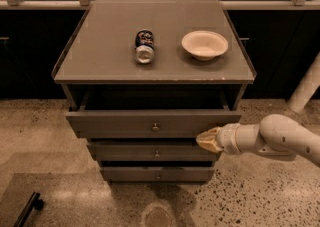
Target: Close top drawer
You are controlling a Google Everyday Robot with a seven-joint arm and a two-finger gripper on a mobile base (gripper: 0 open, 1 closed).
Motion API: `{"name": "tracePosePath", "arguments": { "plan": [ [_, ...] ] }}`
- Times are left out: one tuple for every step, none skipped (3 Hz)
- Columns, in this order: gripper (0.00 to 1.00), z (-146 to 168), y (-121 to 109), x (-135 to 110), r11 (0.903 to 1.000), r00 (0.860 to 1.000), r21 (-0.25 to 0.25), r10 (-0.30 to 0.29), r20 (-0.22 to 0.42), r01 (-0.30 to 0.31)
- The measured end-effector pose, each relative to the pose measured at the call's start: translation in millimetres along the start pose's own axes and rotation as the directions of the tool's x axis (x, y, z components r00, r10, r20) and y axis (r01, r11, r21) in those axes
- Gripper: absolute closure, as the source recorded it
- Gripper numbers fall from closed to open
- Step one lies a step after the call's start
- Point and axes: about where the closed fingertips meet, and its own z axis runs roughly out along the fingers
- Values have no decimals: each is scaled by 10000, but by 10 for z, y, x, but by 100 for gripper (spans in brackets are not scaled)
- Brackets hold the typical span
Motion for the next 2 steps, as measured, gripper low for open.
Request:
{"name": "tracePosePath", "arguments": {
  "plan": [
    [100,247,-236,-199,9985,9989,297,-459,-133,463],
    [100,286,-261,-231,9979,9984,352,-543,-159,548]
  ]
}}
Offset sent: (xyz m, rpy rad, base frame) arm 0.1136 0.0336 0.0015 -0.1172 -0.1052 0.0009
